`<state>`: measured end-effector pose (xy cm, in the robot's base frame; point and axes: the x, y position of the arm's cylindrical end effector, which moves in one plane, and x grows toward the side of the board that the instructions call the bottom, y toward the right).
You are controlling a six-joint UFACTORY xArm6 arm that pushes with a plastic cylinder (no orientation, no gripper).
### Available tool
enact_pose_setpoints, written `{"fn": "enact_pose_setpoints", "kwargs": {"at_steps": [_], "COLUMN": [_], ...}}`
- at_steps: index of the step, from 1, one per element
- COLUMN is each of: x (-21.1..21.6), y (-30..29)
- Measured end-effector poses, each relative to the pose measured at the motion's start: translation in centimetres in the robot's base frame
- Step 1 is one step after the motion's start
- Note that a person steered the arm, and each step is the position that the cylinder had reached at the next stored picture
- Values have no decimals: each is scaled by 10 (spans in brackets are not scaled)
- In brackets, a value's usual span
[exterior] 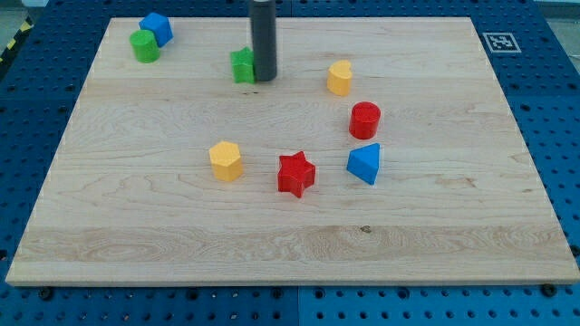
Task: Push the green star into the green circle
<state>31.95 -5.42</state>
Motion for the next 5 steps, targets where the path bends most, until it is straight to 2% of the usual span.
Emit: {"fn": "enact_pose_setpoints", "kwargs": {"at_steps": [2, 3, 4, 5], "x": [-39, -46, -48, -15], "y": [-56, -85, -109, -82]}}
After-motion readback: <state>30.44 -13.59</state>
